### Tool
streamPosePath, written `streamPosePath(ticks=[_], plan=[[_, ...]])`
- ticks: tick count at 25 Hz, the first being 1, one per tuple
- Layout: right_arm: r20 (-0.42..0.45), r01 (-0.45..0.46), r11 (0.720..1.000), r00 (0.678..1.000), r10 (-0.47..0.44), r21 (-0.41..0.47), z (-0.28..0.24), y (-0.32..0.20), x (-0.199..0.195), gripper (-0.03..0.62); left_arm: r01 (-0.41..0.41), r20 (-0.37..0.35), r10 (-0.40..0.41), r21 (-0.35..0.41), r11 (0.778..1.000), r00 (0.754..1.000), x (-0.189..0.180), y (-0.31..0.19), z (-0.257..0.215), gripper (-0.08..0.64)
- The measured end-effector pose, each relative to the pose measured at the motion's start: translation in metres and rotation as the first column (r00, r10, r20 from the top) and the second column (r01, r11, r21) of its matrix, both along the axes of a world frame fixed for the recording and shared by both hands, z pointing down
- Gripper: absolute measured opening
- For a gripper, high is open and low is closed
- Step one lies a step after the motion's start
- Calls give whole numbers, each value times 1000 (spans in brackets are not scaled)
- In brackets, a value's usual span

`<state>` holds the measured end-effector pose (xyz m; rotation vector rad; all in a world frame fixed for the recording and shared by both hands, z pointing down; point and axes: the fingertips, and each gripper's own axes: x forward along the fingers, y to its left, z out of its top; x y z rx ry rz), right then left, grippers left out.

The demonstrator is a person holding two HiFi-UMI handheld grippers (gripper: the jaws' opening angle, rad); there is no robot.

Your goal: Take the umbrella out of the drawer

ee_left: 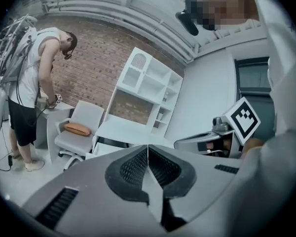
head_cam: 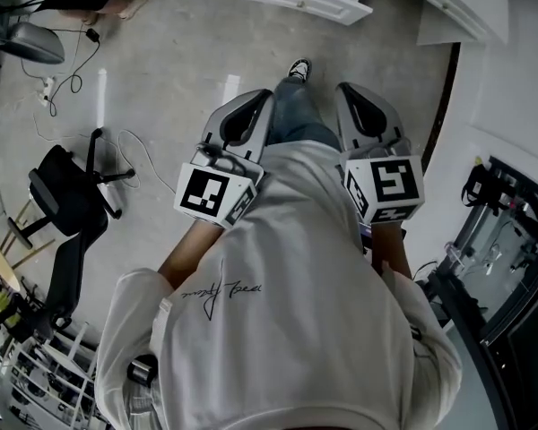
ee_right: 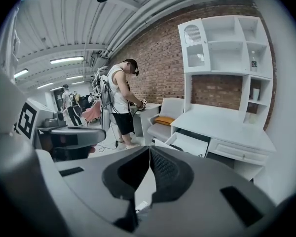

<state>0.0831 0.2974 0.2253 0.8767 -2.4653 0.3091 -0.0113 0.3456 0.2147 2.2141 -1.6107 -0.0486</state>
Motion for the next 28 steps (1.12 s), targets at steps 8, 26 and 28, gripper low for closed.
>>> streamPosePath(ticks=[8, 26, 28], plan=[[23, -27, 1000, 999, 27, -5, -1, -46, -11, 25, -52, 31, 52, 18, 998, 998, -2, -44, -7, 17], [53, -69, 996, 996, 72, -60, 12, -219, -25, 25, -71, 128, 78, -58, 996, 989, -26, -234, 6, 17], [58, -73, 995, 995, 77, -71, 13, -238, -24, 25, -74, 132, 82, -68, 995, 988, -28, -254, 7, 17]])
